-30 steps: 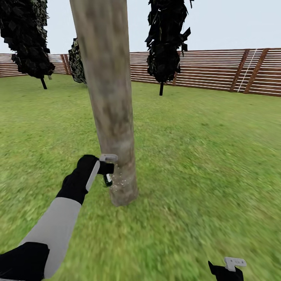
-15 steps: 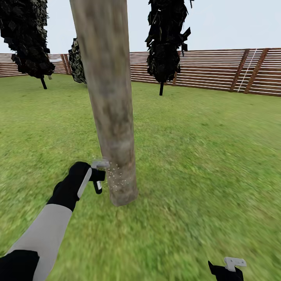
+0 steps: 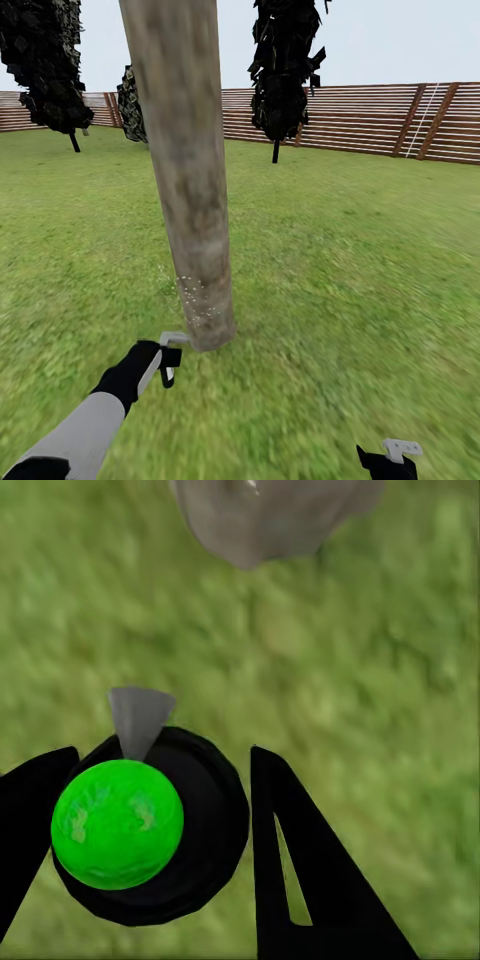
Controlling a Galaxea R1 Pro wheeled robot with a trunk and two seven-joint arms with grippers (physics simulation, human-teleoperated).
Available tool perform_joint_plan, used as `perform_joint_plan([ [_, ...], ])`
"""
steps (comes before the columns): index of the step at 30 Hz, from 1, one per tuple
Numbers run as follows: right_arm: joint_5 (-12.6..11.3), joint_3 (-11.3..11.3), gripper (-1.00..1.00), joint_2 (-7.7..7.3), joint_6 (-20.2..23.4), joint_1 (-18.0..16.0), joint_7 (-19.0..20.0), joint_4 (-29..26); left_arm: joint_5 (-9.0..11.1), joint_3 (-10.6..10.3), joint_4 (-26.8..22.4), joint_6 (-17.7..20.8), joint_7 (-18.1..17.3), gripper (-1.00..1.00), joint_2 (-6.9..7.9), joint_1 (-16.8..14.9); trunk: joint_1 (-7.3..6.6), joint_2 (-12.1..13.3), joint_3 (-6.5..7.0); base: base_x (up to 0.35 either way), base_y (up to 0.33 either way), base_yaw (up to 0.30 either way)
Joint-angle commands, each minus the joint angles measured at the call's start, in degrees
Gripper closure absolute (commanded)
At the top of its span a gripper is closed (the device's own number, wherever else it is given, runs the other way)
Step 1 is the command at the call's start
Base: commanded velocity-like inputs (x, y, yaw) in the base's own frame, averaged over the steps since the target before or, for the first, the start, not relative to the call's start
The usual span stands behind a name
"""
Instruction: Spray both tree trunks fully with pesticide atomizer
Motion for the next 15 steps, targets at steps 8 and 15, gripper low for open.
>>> perform_joint_plan([
  [8,0.0,0.0,-1.00,-0.14,0.0,0.0,0.0,0.0,0.1,0.0,1.7,-3.6,0.1,1.00,-0.53,1.2,0.00,0.0,0.00,0.000,-0.130,0.000],
  [15,-0.1,0.1,-1.00,0.20,0.0,0.0,0.2,0.1,0.0,0.1,1.8,-3.9,0.1,1.00,-1.41,1.3,0.00,0.0,0.00,0.000,-0.268,0.000],
])
